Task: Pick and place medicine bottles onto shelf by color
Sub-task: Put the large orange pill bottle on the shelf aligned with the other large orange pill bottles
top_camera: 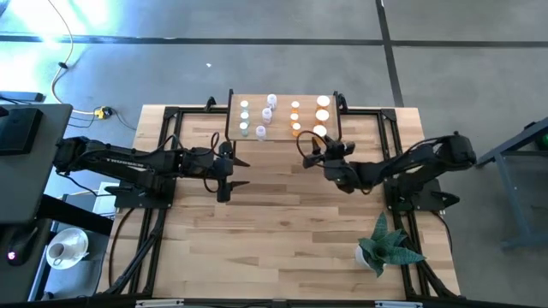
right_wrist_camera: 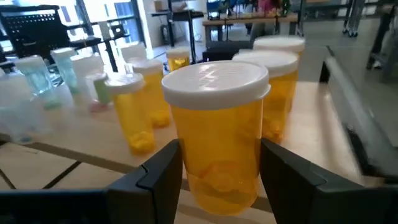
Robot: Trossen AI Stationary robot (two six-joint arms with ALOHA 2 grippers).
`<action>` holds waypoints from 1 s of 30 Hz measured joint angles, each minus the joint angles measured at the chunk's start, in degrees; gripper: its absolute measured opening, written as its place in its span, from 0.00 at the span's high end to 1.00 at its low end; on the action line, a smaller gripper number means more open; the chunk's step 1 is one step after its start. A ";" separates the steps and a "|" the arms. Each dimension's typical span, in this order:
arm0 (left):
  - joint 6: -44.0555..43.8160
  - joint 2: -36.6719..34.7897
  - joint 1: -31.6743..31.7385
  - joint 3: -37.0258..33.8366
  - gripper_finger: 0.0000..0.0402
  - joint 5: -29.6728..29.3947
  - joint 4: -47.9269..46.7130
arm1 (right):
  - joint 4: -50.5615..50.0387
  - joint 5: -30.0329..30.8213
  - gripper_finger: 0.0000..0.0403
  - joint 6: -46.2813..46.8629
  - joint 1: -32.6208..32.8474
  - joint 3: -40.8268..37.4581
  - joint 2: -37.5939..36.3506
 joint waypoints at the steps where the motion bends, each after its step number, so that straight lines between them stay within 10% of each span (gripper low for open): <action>1: 0.06 0.00 0.00 0.00 0.37 -0.02 0.00 | -0.11 -0.12 0.55 0.63 -0.61 0.19 0.66; 30: 3.04 0.00 0.81 0.00 0.37 0.30 -0.51 | -6.05 2.55 0.55 4.10 -4.01 2.86 3.68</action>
